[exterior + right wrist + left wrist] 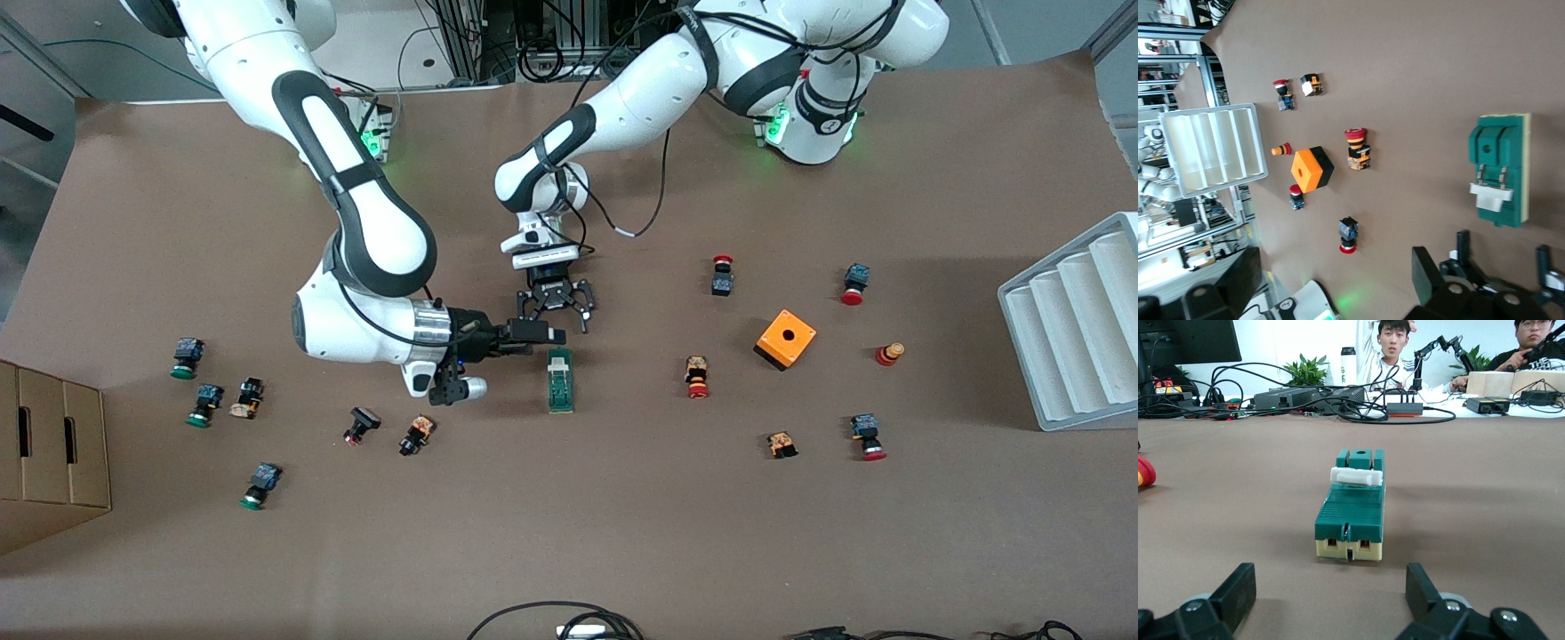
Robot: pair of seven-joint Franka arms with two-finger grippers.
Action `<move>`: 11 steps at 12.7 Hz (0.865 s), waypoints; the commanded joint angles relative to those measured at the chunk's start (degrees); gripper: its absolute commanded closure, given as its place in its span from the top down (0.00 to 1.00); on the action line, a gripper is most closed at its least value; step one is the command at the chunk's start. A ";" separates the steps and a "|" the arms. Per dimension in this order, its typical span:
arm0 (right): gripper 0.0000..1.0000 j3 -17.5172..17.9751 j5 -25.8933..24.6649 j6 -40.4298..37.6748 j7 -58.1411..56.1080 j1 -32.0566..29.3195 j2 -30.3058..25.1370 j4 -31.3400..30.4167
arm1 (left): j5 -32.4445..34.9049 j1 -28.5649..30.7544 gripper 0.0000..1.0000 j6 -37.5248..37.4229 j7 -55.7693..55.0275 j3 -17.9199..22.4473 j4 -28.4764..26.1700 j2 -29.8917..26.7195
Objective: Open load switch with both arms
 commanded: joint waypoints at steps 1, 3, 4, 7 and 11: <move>1.00 0.20 -6.58 -0.72 2.62 -1.55 -3.61 -1.56 | -3.41 -0.06 1.00 1.68 3.80 -0.14 1.63 0.00; 1.00 0.11 -12.03 -0.72 3.68 -2.17 -5.11 -1.56 | -3.51 -0.06 1.00 2.21 4.07 -0.14 1.71 -0.18; 1.00 0.11 -13.71 -0.72 3.68 -2.61 -5.46 -1.56 | -3.51 0.03 1.00 2.21 4.08 -0.14 1.71 -0.27; 1.00 0.11 -17.75 -0.81 3.77 -3.40 -7.04 -1.56 | -4.91 0.12 1.00 3.08 5.30 -0.40 1.71 -1.06; 1.00 0.11 -28.65 -3.18 7.71 -5.33 -9.85 -1.03 | -17.11 0.82 1.00 6.24 18.72 -1.02 1.71 -6.76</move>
